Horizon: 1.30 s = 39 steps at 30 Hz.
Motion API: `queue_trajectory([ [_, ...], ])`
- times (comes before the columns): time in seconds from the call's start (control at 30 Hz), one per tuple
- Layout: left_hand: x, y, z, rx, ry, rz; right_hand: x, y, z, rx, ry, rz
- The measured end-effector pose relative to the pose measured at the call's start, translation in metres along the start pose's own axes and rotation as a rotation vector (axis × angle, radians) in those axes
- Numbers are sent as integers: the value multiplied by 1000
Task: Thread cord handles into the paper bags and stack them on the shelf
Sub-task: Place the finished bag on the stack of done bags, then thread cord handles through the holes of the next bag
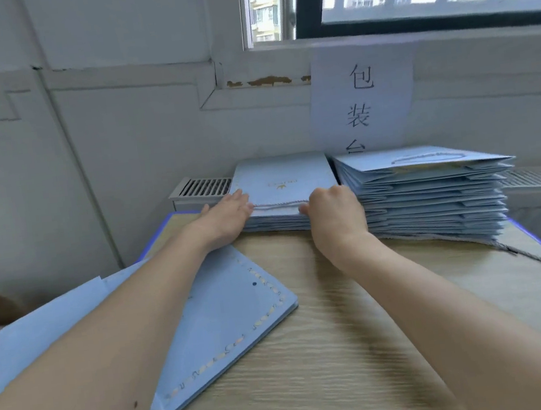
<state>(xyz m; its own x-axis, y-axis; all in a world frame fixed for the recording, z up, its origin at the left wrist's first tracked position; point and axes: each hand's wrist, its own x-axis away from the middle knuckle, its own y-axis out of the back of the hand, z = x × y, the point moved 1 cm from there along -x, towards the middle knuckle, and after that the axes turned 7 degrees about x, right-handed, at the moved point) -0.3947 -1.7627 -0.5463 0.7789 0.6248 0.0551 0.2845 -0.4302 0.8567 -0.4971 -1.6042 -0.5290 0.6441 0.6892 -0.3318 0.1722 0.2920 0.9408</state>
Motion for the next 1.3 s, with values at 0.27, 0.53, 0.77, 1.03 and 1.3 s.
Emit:
queue_trajectory([
  [0.27,12,6,-16,2,13,-187,3,11,0,29,71,22],
  [0.53,112,22,-49,-30,-64,-230,46,46,-35,-244,148,-130],
  [0.77,228,-58,-43,-230,-87,-239,125,22,-87,-392,355,-154],
  [1.03,233,-62,-45,-416,80,-420,120,13,-88,-511,337,-13],
  [1.3,254,-60,-49,-618,-413,-544,136,11,-80,-353,541,119],
])
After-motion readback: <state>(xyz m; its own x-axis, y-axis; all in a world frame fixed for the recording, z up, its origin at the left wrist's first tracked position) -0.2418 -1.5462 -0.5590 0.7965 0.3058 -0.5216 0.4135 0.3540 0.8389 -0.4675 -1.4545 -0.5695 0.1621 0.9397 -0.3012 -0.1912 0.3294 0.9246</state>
